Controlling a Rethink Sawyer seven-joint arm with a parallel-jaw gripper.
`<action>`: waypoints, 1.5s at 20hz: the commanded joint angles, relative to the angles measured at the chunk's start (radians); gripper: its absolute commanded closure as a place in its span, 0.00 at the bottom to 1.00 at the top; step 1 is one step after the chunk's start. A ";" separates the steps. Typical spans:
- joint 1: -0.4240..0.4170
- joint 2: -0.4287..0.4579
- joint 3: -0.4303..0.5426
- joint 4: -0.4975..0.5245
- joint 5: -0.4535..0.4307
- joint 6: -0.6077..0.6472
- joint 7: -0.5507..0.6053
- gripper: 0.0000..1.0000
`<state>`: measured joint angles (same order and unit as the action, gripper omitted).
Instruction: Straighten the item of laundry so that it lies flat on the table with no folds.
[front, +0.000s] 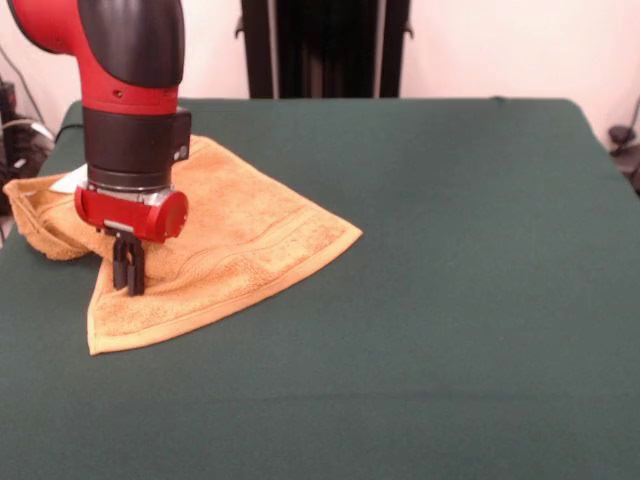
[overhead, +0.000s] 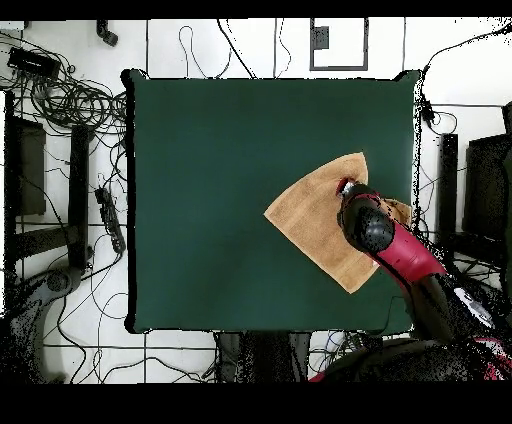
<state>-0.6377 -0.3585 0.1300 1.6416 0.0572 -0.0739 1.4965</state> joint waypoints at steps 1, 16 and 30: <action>-0.147 0.226 0.394 -0.118 -0.214 0.405 -0.289 1.00; -0.231 0.189 0.549 -0.104 -0.497 0.479 -0.327 1.00; -0.275 0.164 0.639 -0.091 -0.661 0.524 -0.366 1.00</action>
<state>-0.9608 -0.2984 0.5858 1.5099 -0.5090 0.3411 1.4429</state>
